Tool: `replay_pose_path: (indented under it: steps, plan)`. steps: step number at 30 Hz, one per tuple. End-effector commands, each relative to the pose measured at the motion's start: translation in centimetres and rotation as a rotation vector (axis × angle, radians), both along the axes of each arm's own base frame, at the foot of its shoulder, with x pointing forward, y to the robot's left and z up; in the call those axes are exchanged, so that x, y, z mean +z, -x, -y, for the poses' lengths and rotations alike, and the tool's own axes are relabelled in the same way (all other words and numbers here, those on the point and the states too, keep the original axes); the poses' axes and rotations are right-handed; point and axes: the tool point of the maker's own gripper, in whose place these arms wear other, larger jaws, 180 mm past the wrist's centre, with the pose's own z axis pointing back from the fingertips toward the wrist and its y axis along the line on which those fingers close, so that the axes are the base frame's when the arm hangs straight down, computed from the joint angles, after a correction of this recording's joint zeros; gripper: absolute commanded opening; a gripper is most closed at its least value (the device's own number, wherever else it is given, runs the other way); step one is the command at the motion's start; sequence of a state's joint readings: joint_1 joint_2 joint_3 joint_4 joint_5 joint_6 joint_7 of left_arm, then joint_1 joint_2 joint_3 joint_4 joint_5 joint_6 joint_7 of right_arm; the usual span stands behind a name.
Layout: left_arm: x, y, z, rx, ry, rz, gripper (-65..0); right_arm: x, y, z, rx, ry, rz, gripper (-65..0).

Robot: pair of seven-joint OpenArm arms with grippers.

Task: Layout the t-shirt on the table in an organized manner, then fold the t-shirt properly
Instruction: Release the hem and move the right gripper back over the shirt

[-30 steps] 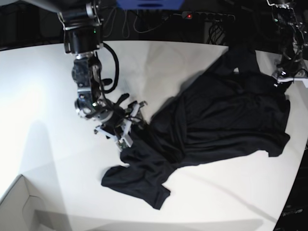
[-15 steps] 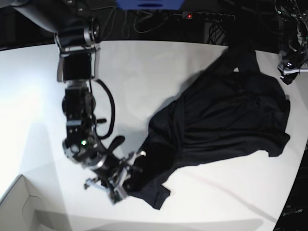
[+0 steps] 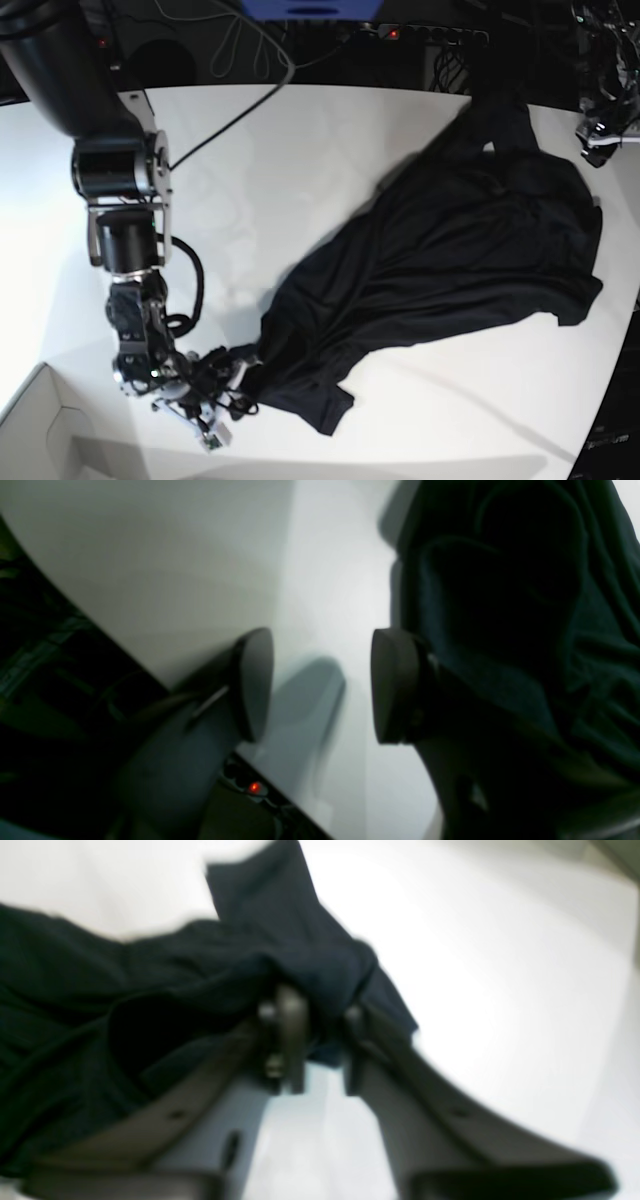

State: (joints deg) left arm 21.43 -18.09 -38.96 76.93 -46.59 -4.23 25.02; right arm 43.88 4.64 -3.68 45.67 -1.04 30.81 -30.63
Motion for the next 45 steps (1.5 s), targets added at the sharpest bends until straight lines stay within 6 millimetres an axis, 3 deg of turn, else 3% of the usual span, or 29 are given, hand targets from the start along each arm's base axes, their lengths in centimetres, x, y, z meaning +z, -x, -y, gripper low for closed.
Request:
replay_pose_path:
  steps: [1, 4, 7, 9, 12, 15, 18, 21, 23, 28, 33, 35, 38, 42, 45]
  plan:
    - [1.6, -0.9, -0.9, -0.004, -0.037, 0.041, -33.8, 2.4, -1.0, -0.5, 0.004, -0.034, 0.066, -42.3]
    - [1.5, -1.1, -0.8, -0.008, -0.036, 0.042, -33.8, 1.3, 0.9, 0.1, -0.001, -0.022, 0.080, -26.0]
    - [1.9, -1.8, -0.7, -0.009, -0.035, 0.059, -33.8, 1.3, 3.4, 1.0, -0.042, -0.058, 0.136, -16.3]
    - [1.9, -1.9, -0.7, -0.009, -0.035, 0.060, -33.8, 1.7, 4.9, 0.4, -0.060, -0.096, 0.168, -12.9]
    - [1.9, -1.9, -0.8, -0.010, -0.036, 0.060, -33.8, 0.8, 7.1, 0.8, -0.117, -0.141, 0.153, -11.6]
    - [1.9, -1.9, -0.8, -0.009, -0.036, 0.060, -33.8, -1.9, 9.0, -0.6, -0.135, -0.187, 0.069, -11.5]
    - [1.9, -1.9, -0.8, -0.009, -0.036, 0.060, -33.8, -4.0, 11.1, -3.3, -0.118, -0.234, 0.007, -11.5]
    - [2.0, -1.8, -0.9, -0.005, -0.037, 0.062, -33.8, -4.9, 12.1, -5.0, -0.118, -0.276, -0.026, -11.5]
    - [2.0, -1.8, -0.9, -0.005, -0.037, 0.062, -33.8, -6.7, 12.9, -5.5, -0.116, -0.284, -0.076, -11.5]
    - [2.0, -1.8, -1.0, -0.004, -0.039, 0.061, -33.8, -9.5, 12.6, -7.0, -0.106, -0.329, -0.150, -11.6]
    - [2.0, -1.8, -1.0, -0.004, -0.039, 0.061, -33.8, -9.3, 12.3, -8.0, -0.064, -0.365, -0.131, -11.9]
    - [2.0, -1.8, -1.0, -0.004, -0.038, 0.061, -33.8, -8.7, 12.7, -9.0, -0.001, -0.395, -0.125, -14.7]
    - [1.9, -1.8, -0.9, -0.006, -0.037, 0.060, -33.8, -7.6, 12.8, -10.0, 0.032, -0.471, -0.110, -23.8]
    - [1.9, -1.9, -0.7, -0.008, -0.034, 0.062, -33.8, -7.4, 12.9, -10.4, 0.034, -0.498, -0.111, -43.4]
    - [2.0, -2.9, -0.5, -0.014, -0.031, 0.073, -33.8, -7.7, 13.1, -10.4, 0.033, -0.495, -0.117, -62.2]
